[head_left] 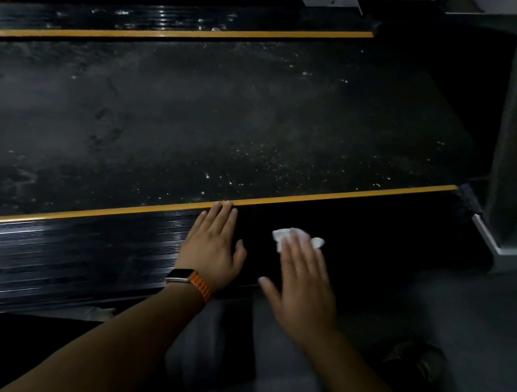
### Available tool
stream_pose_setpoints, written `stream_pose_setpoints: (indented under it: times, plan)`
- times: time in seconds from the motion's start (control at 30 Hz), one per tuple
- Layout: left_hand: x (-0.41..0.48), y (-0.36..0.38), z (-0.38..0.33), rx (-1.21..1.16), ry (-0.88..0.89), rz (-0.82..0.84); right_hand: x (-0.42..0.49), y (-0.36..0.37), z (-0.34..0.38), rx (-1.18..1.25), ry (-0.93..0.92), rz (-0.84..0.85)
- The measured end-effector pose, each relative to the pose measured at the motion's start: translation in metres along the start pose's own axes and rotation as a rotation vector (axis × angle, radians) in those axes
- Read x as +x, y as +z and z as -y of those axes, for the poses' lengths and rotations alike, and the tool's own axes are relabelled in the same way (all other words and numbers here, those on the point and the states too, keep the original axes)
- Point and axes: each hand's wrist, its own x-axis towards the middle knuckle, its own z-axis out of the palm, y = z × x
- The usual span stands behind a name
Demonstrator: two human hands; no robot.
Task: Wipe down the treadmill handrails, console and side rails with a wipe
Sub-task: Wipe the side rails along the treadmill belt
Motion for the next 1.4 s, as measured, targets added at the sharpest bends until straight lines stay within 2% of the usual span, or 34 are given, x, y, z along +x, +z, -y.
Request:
stream_pose_setpoints:
  times: [0.13,0.27,0.37,0.43,0.5,0.6,0.73,0.83,0.9,0.97,1.07,1.23,1.33,1.4]
  plan:
    - [-0.001,-0.001,0.0,-0.004,-0.001,0.004,0.01,-0.002,-0.008,-0.028,-0.143,0.016]
    - [0.0,-0.001,0.0,-0.005,-0.009,0.021,0.011,-0.013,-0.063,-0.049,0.072,-0.008]
    - [0.0,-0.001,0.0,-0.003,-0.004,0.026,0.016,-0.013,-0.053,-0.06,0.184,0.002]
    - [0.0,-0.001,0.0,0.0,0.0,0.021,0.022,-0.009,-0.024,-0.038,0.118,0.012]
    - [0.0,0.0,0.0,0.0,0.004,0.0,0.026,-0.003,0.0,-0.025,-0.037,0.05]
    - [0.0,0.001,0.0,0.001,0.002,-0.006,0.031,-0.005,-0.009,-0.04,-0.156,0.068]
    - [0.0,-0.001,-0.001,-0.007,-0.005,0.009,0.028,-0.017,-0.063,-0.045,0.059,0.042]
    - [0.0,-0.001,-0.001,-0.007,0.002,0.007,0.03,-0.018,-0.061,-0.039,0.17,0.065]
    - [0.0,-0.001,-0.002,-0.003,0.006,-0.003,0.038,-0.014,-0.034,-0.031,0.127,0.078]
    - [0.0,-0.001,-0.002,-0.004,0.01,-0.011,0.046,-0.009,-0.009,-0.017,-0.002,0.106]
    - [-0.001,-0.003,-0.002,-0.009,0.01,-0.012,0.052,-0.01,-0.011,-0.042,-0.105,0.168]
    - [0.0,-0.004,-0.004,-0.012,0.001,-0.01,0.047,-0.023,-0.065,-0.059,0.092,0.152]
    - [0.0,-0.002,-0.004,-0.012,0.007,-0.014,0.052,-0.022,-0.05,-0.038,0.153,0.158]
    - [0.0,-0.001,-0.003,-0.004,0.01,-0.027,0.059,-0.019,-0.025,-0.006,0.085,0.162]
